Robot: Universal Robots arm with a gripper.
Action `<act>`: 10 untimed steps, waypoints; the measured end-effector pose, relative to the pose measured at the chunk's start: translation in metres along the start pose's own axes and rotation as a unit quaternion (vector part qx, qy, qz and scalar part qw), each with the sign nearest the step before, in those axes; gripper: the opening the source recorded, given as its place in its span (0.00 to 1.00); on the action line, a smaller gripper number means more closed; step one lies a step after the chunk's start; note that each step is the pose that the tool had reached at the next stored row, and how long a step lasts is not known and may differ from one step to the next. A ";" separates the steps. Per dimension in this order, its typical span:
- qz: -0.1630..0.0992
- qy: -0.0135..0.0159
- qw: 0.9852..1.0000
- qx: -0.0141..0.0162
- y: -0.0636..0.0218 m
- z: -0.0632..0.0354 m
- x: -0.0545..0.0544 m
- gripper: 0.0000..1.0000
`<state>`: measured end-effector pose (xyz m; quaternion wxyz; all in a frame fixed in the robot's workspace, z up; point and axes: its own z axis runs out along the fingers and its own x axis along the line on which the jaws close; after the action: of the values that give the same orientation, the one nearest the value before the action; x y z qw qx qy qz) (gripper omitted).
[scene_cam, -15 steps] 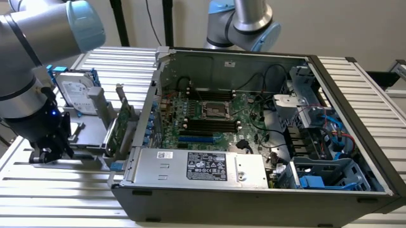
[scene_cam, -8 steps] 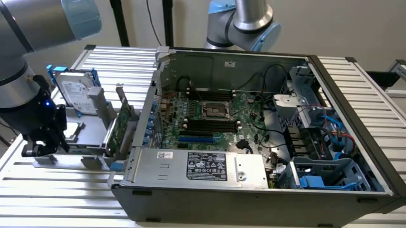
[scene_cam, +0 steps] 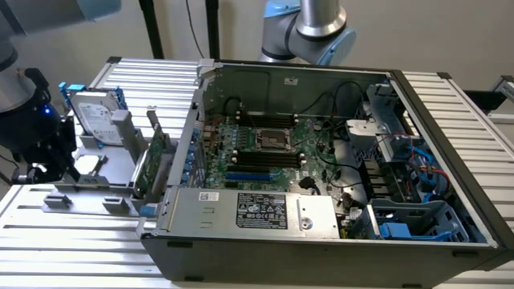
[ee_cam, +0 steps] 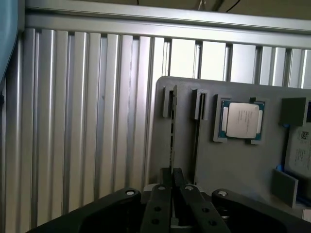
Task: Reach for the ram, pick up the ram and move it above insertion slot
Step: 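Pick up the ram and move it above insertion slot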
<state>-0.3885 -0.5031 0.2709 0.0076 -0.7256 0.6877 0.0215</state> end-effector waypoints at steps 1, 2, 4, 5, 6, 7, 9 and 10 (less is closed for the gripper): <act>0.000 0.000 1.000 0.000 -0.0009 -0.0045 0.000 0.13; 0.000 0.000 1.000 0.000 -0.0017 -0.0091 0.000 0.13; 0.000 0.000 1.000 0.000 -0.0047 -0.0182 -0.001 0.13; 0.000 0.000 1.000 0.000 -0.0066 -0.0226 -0.001 0.13; 0.000 0.000 1.000 0.000 -0.0090 -0.0271 -0.001 0.13; 0.000 0.000 1.000 0.000 -0.0126 -0.0320 -0.001 0.13; 0.000 -0.001 1.000 0.000 -0.0205 -0.0412 -0.001 0.13; 0.000 -0.001 1.000 0.000 -0.0238 -0.0461 -0.001 0.13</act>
<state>-0.3638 -0.5031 0.3166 0.0080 -0.7257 0.6876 0.0220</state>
